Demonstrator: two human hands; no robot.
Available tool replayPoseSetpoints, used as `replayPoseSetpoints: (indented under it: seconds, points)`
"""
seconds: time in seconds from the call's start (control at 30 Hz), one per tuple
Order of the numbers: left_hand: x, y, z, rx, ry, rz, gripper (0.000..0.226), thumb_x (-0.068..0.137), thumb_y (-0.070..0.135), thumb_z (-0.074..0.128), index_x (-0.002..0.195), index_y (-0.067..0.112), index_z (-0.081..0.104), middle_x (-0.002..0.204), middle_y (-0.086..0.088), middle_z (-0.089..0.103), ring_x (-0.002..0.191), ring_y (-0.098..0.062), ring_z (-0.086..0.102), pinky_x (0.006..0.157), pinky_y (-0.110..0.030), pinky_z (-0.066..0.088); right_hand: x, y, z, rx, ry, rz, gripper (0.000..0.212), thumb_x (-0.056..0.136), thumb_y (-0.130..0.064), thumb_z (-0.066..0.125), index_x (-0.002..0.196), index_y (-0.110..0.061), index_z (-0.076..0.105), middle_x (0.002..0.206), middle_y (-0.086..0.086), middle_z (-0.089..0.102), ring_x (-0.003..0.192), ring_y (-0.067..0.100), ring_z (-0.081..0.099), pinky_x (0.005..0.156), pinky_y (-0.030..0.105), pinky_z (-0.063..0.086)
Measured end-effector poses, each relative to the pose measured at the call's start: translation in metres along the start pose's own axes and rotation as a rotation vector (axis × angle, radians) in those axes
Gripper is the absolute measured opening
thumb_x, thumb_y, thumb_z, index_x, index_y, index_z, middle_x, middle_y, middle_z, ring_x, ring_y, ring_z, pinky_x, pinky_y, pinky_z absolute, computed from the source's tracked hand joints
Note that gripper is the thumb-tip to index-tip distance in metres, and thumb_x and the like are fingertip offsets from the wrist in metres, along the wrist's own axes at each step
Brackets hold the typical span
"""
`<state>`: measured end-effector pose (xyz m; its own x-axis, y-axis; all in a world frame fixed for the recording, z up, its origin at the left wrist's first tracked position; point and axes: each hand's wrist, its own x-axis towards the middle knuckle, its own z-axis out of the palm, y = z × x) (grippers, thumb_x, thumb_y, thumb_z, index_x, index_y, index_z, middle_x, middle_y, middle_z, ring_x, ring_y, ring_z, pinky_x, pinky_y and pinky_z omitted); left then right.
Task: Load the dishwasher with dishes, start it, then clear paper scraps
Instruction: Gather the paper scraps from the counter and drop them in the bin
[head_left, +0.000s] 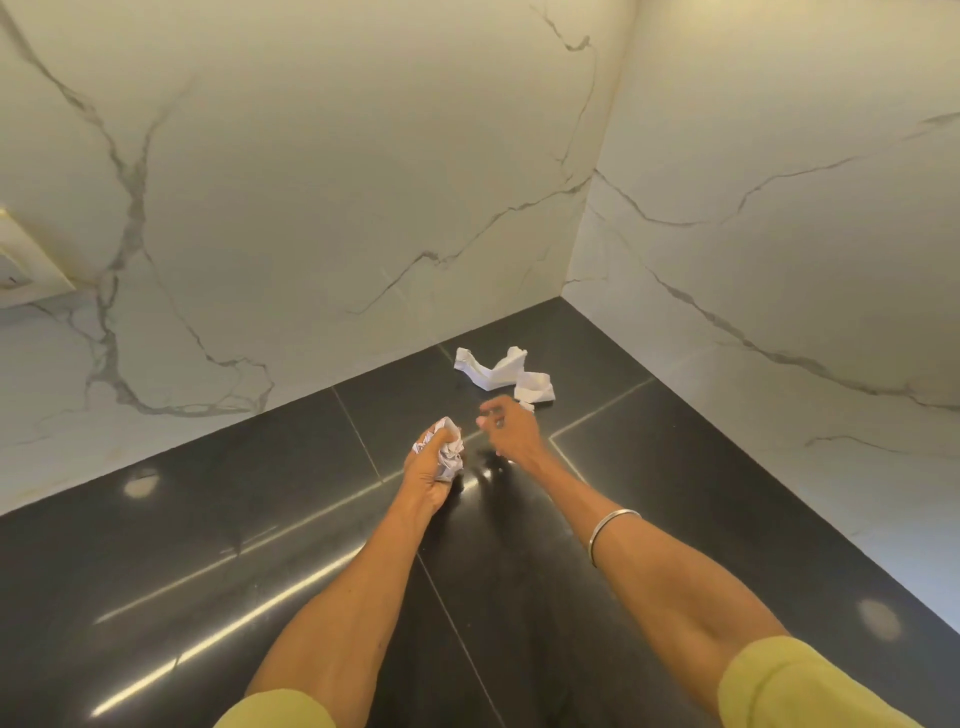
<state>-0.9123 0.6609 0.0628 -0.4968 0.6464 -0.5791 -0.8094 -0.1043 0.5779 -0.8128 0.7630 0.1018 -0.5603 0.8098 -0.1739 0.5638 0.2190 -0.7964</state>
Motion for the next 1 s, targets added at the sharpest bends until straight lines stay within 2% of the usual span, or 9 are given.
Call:
replayPoseSetpoints:
  seconds: [0.1, 0.2, 0.33, 0.4, 0.47, 0.6, 0.73, 0.87, 1.0]
  points:
    - [0.011, 0.008, -0.003, -0.008, -0.024, -0.002, 0.019, 0.085, 0.002, 0.068, 0.102, 0.009, 0.064, 0.090, -0.012, 0.070, 0.075, -0.020, 0.070, 0.068, -0.029, 0.054, 0.034, -0.001, -0.012, -0.092, 0.059, 0.020, 0.051, 0.091, -0.011, 0.058, 0.139, -0.015, 0.042, 0.124, 0.017, 0.054, 0.107, 0.031, 0.057, 0.080, 0.028, 0.046]
    - [0.022, 0.009, -0.003, -0.048, -0.040, -0.024, 0.023, 0.081, 0.004, 0.070, 0.103, 0.007, 0.064, 0.090, -0.013, 0.069, 0.069, -0.017, 0.068, 0.061, -0.026, 0.056, 0.065, -0.001, -0.015, -0.140, -0.012, 0.077, 0.079, 0.092, -0.017, 0.061, 0.154, -0.031, 0.015, 0.140, 0.023, 0.041, 0.111, 0.036, 0.055, 0.085, 0.033, 0.049]
    - [0.035, 0.008, 0.005, -0.008, -0.008, -0.024, 0.023, 0.085, -0.002, 0.064, 0.107, 0.005, 0.063, 0.089, -0.014, 0.068, 0.070, -0.020, 0.066, 0.062, -0.029, 0.055, 0.097, -0.007, -0.006, -0.331, -0.118, 0.116, 0.086, 0.096, -0.029, 0.059, 0.157, -0.026, -0.001, 0.153, 0.022, 0.031, 0.140, 0.044, 0.030, 0.110, 0.048, 0.034]
    - [0.039, 0.007, 0.004, 0.001, 0.028, -0.017, 0.026, 0.084, -0.002, 0.065, 0.109, 0.004, 0.063, 0.089, -0.014, 0.069, 0.071, -0.021, 0.067, 0.065, -0.031, 0.055, 0.105, -0.008, 0.003, -0.390, -0.153, 0.122, 0.083, 0.096, -0.032, 0.059, 0.157, -0.022, 0.004, 0.154, 0.019, 0.032, 0.143, 0.044, 0.026, 0.112, 0.048, 0.031]
    - [0.041, 0.009, 0.005, -0.019, 0.025, -0.009, 0.024, 0.084, -0.002, 0.065, 0.107, 0.004, 0.064, 0.084, -0.012, 0.068, 0.068, -0.020, 0.066, 0.063, -0.030, 0.054, 0.109, -0.002, 0.015, -0.367, -0.100, 0.125, 0.072, 0.093, -0.032, 0.062, 0.153, -0.019, 0.024, 0.148, 0.024, 0.039, 0.135, 0.042, 0.039, 0.107, 0.044, 0.038]
    - [0.043, 0.012, 0.014, -0.081, 0.028, -0.006, 0.018, 0.084, 0.000, 0.067, 0.100, 0.006, 0.064, 0.080, -0.011, 0.067, 0.067, -0.019, 0.065, 0.059, -0.028, 0.054, 0.099, 0.004, 0.033, -0.427, 0.073, 0.092, 0.045, 0.084, -0.031, 0.069, 0.119, -0.005, 0.058, 0.127, 0.019, 0.050, 0.111, 0.036, 0.056, 0.094, 0.039, 0.048]
    - [0.043, 0.010, 0.017, -0.048, 0.038, -0.002, 0.023, 0.085, 0.000, 0.066, 0.107, 0.007, 0.064, 0.087, -0.013, 0.068, 0.072, -0.021, 0.067, 0.055, -0.027, 0.055, 0.088, 0.009, 0.037, -0.316, 0.178, 0.051, 0.044, 0.083, -0.038, 0.073, 0.108, -0.004, 0.065, 0.108, 0.012, 0.062, 0.099, 0.029, 0.062, 0.082, 0.036, 0.055]
    - [0.042, 0.009, 0.015, -0.034, 0.035, 0.011, 0.030, 0.085, 0.000, 0.067, 0.114, 0.004, 0.062, 0.093, -0.014, 0.069, 0.072, -0.020, 0.068, 0.058, -0.028, 0.056, 0.078, 0.015, 0.024, -0.266, 0.206, -0.016, 0.018, 0.088, -0.019, 0.065, 0.092, -0.001, 0.066, 0.097, 0.015, 0.064, 0.088, 0.031, 0.064, 0.069, 0.035, 0.052]
    - [0.038, 0.009, 0.016, -0.029, 0.016, 0.011, 0.032, 0.084, -0.004, 0.065, 0.114, 0.004, 0.061, 0.094, -0.014, 0.068, 0.072, -0.020, 0.068, 0.061, -0.028, 0.055, 0.068, 0.022, 0.001, -0.229, 0.269, -0.116, 0.027, 0.095, -0.015, 0.057, 0.121, -0.019, 0.060, 0.103, 0.007, 0.061, 0.089, 0.021, 0.059, 0.071, 0.027, 0.046]
